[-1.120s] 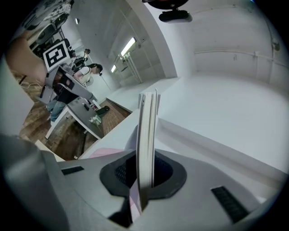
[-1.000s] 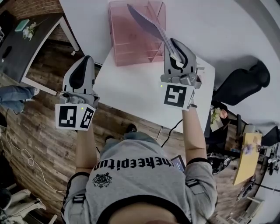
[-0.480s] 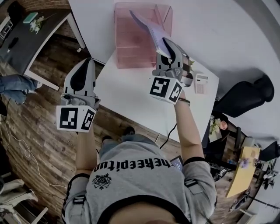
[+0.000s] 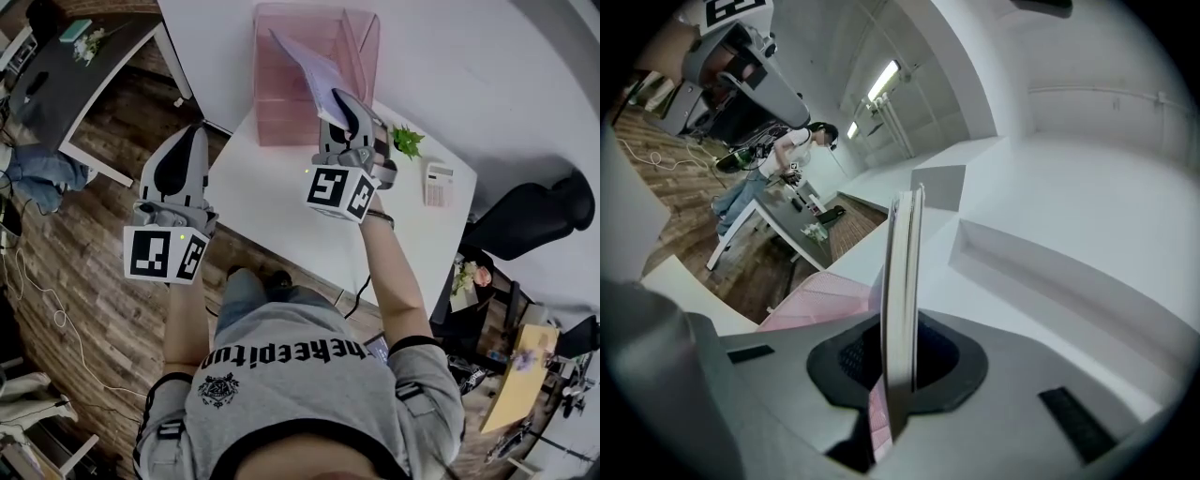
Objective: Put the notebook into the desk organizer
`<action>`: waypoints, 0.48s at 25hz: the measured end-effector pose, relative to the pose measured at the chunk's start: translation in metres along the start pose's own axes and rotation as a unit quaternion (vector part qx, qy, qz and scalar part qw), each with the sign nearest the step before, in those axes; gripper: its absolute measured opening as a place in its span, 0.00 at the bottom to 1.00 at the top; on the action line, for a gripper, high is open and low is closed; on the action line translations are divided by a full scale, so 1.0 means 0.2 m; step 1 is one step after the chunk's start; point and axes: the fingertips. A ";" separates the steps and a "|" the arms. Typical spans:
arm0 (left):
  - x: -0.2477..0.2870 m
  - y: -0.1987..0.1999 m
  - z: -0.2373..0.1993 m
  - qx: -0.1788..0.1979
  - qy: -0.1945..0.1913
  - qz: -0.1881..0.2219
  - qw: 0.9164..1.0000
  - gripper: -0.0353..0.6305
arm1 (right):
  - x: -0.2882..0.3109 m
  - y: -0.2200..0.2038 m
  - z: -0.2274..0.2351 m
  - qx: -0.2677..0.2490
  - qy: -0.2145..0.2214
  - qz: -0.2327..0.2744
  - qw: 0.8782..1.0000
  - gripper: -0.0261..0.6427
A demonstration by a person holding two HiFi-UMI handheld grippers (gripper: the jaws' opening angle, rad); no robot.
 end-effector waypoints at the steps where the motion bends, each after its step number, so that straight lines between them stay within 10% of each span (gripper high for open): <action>1: 0.00 0.00 -0.01 0.000 0.001 -0.001 1.000 0.06 | 0.02 0.00 -0.01 0.000 0.000 -0.002 1.000 0.09; 12: 0.10 -0.03 -0.15 -0.002 -0.008 -0.004 1.000 0.06 | 0.25 -0.06 -0.15 -0.029 0.024 -0.038 0.999 0.09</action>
Point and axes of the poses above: the fingertips, and each gripper's own axes: x forward along the fingers, z to its right, y out of its top
